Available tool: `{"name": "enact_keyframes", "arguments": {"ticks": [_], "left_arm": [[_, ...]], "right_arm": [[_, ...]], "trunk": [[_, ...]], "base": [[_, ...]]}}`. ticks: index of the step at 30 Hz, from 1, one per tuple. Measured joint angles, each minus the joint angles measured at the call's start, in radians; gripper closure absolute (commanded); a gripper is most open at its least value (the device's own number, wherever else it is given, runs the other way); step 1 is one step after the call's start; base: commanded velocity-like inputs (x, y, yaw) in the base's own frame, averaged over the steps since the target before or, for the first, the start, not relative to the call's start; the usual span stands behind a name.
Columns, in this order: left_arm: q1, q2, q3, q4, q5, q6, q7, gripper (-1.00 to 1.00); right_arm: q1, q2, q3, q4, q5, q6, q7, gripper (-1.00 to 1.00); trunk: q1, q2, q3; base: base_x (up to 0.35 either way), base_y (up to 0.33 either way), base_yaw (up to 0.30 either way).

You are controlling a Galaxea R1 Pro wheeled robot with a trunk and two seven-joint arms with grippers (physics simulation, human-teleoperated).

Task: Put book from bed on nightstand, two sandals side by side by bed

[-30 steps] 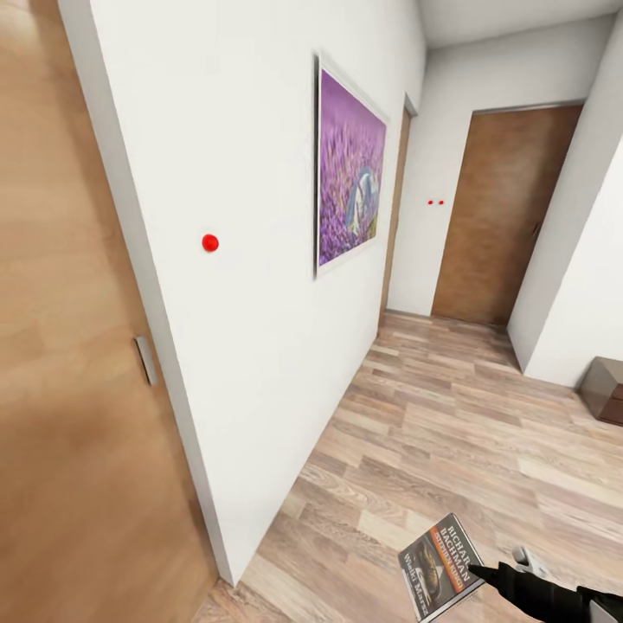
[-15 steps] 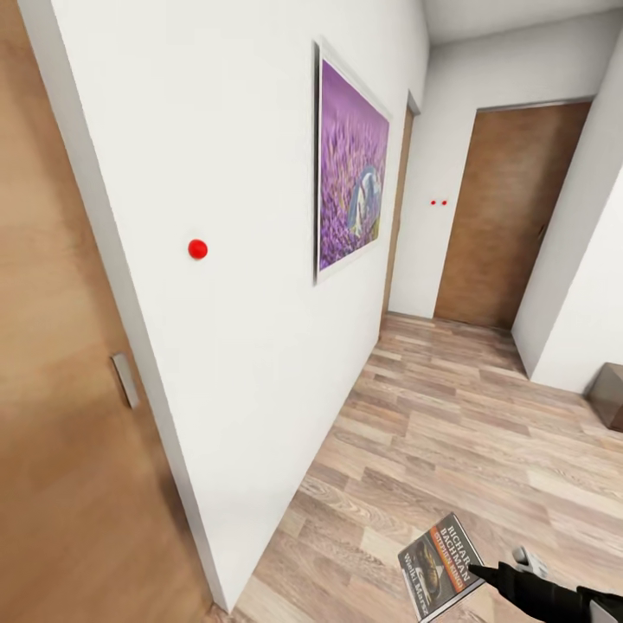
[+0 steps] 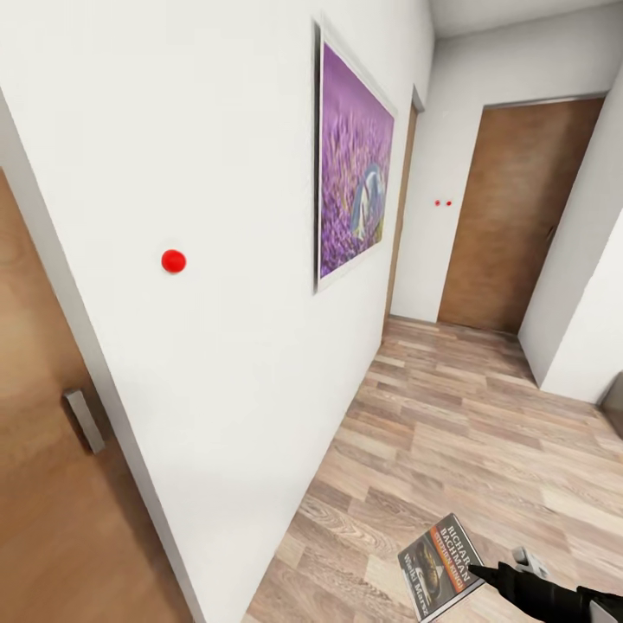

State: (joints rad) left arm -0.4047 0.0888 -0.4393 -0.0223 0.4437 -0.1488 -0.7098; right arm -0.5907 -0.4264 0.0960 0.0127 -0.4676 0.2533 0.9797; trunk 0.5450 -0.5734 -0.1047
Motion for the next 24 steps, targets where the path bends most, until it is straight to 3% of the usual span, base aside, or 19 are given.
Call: {"name": "enact_keyframes", "arguments": {"ticks": [9,17,24], "left_arm": [[0.0,0.0,0.0,0.0,0.0,-0.001,0.0,-1.0],[0.0,0.0,0.0,0.0,0.0,-0.001,0.0,-1.0],[0.0,0.0,0.0,0.0,0.0,0.0,0.0,-1.0]], "right_arm": [[0.0,0.0,-0.001,0.0,0.0,0.0,0.0,1.0],[0.0,0.0,-0.001,0.0,-0.001,0.0,0.0,1.0],[0.0,0.0,-0.002,0.0,-0.001,0.0,0.001,1.0]], "trunk": [[0.0,0.0,0.0],[0.0,0.0,0.0],[0.0,0.0,0.0]], "base": [[0.042,0.004,0.0],[0.243,0.054,0.0],[0.067,0.004,-0.001]]}}
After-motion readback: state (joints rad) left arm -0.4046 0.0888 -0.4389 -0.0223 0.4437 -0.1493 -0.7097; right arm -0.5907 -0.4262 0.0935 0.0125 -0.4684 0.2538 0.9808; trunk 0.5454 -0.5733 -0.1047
